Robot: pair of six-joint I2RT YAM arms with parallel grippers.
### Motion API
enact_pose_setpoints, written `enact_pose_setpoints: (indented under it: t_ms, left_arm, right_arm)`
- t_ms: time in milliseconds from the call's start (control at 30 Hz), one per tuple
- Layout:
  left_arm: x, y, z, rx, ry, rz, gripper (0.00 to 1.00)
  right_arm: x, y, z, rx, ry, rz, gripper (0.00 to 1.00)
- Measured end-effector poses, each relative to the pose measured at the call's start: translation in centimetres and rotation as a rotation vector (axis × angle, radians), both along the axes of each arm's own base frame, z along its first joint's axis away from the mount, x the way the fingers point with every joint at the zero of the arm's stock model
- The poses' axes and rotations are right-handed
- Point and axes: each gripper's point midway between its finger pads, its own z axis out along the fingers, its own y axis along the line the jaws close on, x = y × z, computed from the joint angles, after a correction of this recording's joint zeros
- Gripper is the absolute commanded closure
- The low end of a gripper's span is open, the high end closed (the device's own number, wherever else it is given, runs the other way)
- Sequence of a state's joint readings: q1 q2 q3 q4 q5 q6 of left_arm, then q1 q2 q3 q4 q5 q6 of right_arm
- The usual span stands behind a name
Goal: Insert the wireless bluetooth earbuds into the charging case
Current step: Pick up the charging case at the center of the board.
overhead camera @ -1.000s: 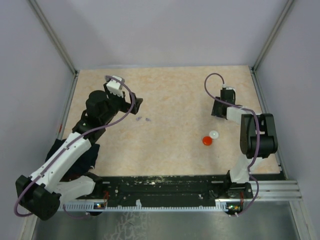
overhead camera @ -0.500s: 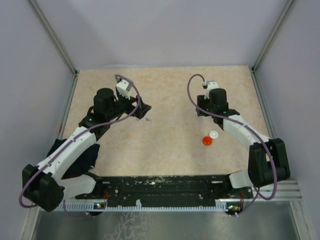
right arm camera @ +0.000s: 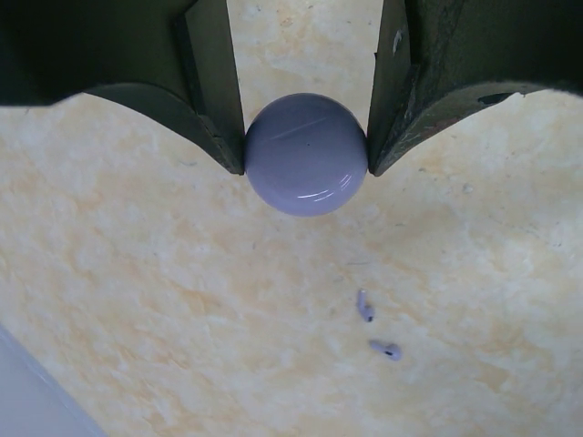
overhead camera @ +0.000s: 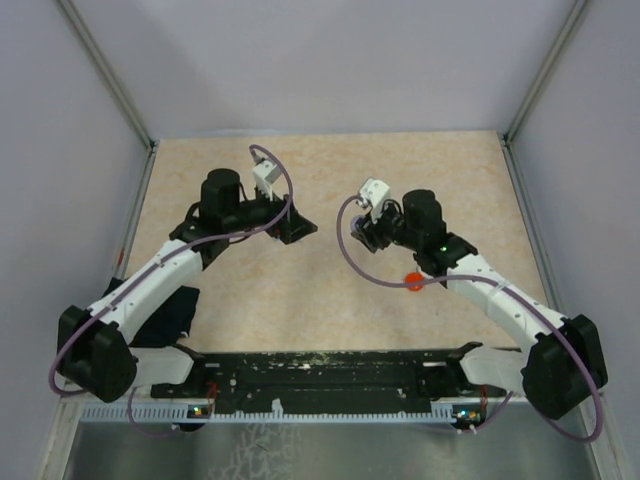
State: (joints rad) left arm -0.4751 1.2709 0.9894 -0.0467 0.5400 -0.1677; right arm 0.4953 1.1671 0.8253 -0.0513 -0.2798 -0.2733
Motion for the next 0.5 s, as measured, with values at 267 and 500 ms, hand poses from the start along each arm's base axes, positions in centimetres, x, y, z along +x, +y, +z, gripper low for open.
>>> enact_pose_setpoints:
  t_ms: [267, 500]
  left_arm:
    - [-1.8, -1.6, -0.4, -0.053, 0.093, -0.128, 0.24]
    - [-2.9, -2.6, -1.4, -0.085, 0.191, -0.207, 0.36]
  right_arm:
    - [-3.6, 3.9, -0.2, -0.119, -0.124, 0.304, 0.71]
    - [-4.9, 5.7, 1.3, -0.189, -0.242, 0.44, 0.71]
